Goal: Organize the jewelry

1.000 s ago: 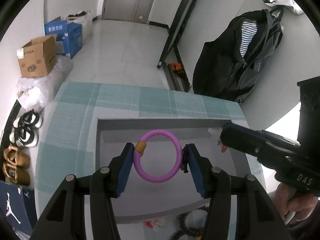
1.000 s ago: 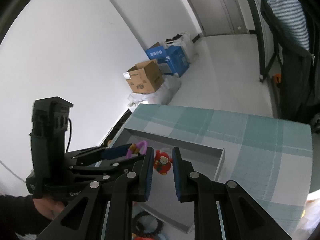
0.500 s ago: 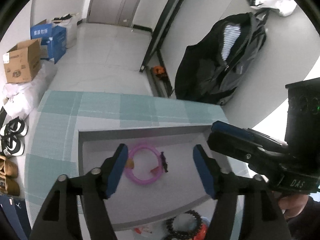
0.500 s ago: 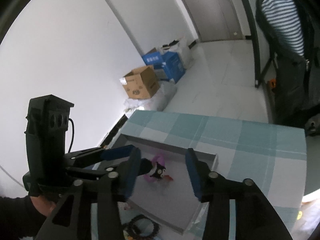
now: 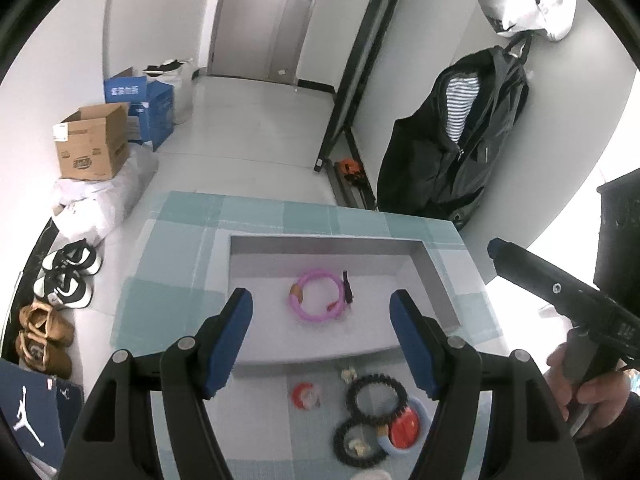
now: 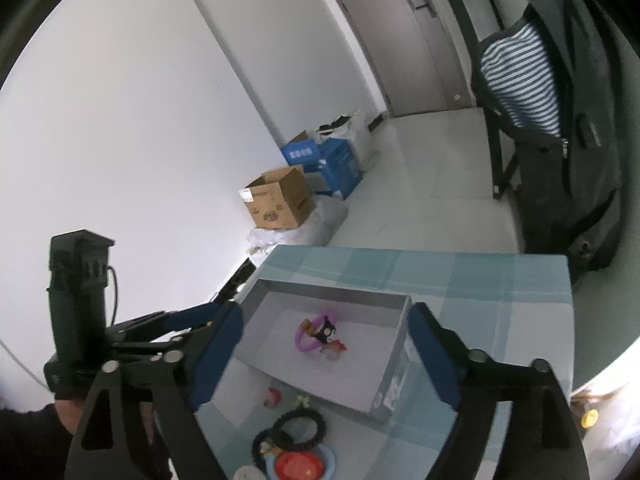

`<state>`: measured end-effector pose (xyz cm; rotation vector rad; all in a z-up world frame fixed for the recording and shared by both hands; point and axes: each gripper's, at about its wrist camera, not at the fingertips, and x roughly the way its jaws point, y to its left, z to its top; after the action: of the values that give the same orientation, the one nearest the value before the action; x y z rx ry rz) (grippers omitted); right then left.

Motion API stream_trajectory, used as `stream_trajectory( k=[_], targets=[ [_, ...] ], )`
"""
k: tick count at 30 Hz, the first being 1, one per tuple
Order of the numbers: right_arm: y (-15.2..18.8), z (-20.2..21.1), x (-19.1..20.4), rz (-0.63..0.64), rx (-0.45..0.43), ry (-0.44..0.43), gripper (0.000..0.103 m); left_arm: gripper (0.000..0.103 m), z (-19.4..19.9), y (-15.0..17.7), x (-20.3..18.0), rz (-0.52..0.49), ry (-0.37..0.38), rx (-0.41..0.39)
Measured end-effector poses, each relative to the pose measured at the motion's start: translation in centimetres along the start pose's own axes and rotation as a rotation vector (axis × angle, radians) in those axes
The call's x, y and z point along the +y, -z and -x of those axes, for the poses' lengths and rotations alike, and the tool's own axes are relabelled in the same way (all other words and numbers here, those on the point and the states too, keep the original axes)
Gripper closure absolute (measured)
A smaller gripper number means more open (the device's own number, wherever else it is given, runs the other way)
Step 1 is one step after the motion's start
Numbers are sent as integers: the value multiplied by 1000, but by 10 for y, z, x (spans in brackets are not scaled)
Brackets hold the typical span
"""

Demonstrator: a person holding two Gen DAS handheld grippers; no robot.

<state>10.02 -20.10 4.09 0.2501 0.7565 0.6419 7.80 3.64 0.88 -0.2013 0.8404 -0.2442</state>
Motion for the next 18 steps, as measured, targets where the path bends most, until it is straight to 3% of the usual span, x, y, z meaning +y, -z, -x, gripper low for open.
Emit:
stream_trajectory(
  k=[6,18],
  targets=[
    [15,19,5,-10,-20,13,6,36,13,23,-10,5,-47,-2],
    [46,48,17,-11,-27,74,1,30,23,65,-36,-51,-74,60]
  ],
)
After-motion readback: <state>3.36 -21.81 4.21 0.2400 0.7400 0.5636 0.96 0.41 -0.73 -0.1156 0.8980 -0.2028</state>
